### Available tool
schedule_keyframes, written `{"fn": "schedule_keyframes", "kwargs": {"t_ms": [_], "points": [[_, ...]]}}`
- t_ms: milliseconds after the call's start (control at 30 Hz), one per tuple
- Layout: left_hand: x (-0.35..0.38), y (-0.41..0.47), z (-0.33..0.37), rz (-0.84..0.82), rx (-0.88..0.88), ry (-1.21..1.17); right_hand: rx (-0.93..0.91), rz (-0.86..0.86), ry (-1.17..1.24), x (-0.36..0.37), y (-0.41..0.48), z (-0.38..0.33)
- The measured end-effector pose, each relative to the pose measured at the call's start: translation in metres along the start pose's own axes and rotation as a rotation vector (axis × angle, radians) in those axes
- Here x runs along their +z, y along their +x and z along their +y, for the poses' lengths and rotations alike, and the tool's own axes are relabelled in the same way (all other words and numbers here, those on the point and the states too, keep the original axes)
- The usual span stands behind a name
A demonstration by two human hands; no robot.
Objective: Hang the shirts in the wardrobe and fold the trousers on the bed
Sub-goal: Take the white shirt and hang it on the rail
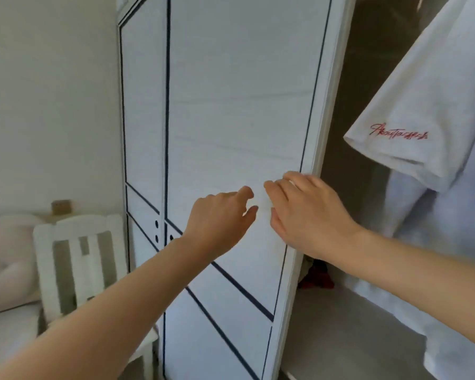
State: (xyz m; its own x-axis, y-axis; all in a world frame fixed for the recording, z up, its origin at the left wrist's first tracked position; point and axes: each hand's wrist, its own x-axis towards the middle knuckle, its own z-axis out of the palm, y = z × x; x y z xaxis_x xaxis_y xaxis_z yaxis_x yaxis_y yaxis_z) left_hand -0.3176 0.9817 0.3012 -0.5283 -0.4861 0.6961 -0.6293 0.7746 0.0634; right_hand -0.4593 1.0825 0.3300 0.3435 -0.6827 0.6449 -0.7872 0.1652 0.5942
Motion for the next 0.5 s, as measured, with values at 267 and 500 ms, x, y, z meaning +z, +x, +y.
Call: {"fn": "schedule_keyframes", "kwargs": {"t_ms": [267,500], "points": [[0.025,-0.107,-0.112,-0.125,-0.313,0.159,-0.089,-0.018,0.298,0.091,0.040,-0.148],[0.052,-0.211,-0.207,-0.214,-0.616,0.267,-0.129,-0.153,0.568,0.172,0.053,-0.278]]}}
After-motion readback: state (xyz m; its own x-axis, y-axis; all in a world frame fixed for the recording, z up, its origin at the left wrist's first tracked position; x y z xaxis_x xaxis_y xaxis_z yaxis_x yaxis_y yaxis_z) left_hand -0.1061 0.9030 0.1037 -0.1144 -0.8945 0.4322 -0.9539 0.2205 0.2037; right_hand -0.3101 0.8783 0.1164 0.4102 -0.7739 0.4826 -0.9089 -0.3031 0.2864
